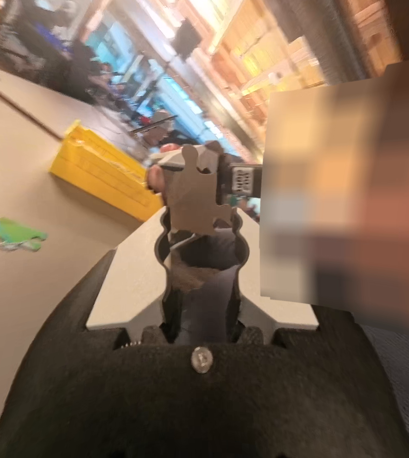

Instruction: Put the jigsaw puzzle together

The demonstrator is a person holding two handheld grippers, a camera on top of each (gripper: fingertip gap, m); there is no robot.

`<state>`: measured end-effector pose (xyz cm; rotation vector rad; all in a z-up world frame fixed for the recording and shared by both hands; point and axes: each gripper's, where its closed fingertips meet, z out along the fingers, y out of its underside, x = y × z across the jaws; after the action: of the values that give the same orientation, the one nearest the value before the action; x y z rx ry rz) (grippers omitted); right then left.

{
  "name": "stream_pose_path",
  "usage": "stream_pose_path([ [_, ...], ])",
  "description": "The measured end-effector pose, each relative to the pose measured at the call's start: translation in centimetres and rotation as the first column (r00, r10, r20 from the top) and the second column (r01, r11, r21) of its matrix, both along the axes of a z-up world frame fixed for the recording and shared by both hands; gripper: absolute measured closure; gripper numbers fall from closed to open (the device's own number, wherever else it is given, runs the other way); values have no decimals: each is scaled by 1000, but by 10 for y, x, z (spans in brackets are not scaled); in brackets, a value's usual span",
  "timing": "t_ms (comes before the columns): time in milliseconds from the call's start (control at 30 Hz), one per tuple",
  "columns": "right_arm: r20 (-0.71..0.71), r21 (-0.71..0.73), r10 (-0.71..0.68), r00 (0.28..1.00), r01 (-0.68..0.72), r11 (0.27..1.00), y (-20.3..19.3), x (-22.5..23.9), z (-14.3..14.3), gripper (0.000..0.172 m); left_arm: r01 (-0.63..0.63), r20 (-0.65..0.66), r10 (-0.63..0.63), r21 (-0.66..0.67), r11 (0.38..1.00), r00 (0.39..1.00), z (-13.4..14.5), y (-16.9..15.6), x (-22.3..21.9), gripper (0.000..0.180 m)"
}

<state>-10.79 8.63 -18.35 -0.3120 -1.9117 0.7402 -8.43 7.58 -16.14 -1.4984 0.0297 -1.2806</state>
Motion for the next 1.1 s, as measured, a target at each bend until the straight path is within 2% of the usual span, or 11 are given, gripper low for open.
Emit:
stream_pose_path([
  [33, 36, 9, -42, 998, 42, 999, 13, 5, -9, 111, -72, -75, 69, -42, 997, 995, -12, 7, -4, 134],
  [100, 147, 25, -137, 980, 134, 991, 41, 20, -32, 112, -272, -293, 232, -106, 956, 928, -42, 15, -22, 137],
  [167, 324, 63, -227, 918, 219, 974, 69, 42, -68, 112, -425, -450, 348, -79, 902, 822, -53, 10, -38, 137],
  [333, 707, 167, -319, 632, 289, 943, 98, 109, -148, 112, -561, -565, 466, 8, 828, 681, -52, -10, -58, 137],
  [400, 769, 172, -305, 562, 278, 945, 95, 123, -161, 112, -628, -615, 500, 9, 778, 609, -58, -15, -72, 148],
  [467, 800, 187, -307, 515, 272, 944, 95, 129, -170, 112, -676, -675, 516, 35, 736, 527, -62, -20, -82, 149],
  [600, 833, 241, -331, 444, 248, 938, 99, 133, -188, 111, -709, -709, 549, 97, 698, 443, -56, -29, -86, 145],
  [767, 837, 264, -341, 429, 229, 937, 99, 128, -201, 107, -765, -724, 589, 133, 630, 359, -49, -51, -104, 141],
  [933, 848, 239, -339, 408, 276, 931, 104, 126, -200, 83, -837, -731, 633, 161, 523, 255, -41, -89, -135, 141],
  [1000, 818, 167, -330, 471, 355, 920, 112, 114, -188, 79, -878, -732, 655, 174, 446, 188, -36, -113, -156, 140],
  [1100, 645, -90, -318, 695, 482, 872, 128, 73, -150, 75, -929, -737, 670, 180, 322, 89, -29, -149, -193, 141],
])
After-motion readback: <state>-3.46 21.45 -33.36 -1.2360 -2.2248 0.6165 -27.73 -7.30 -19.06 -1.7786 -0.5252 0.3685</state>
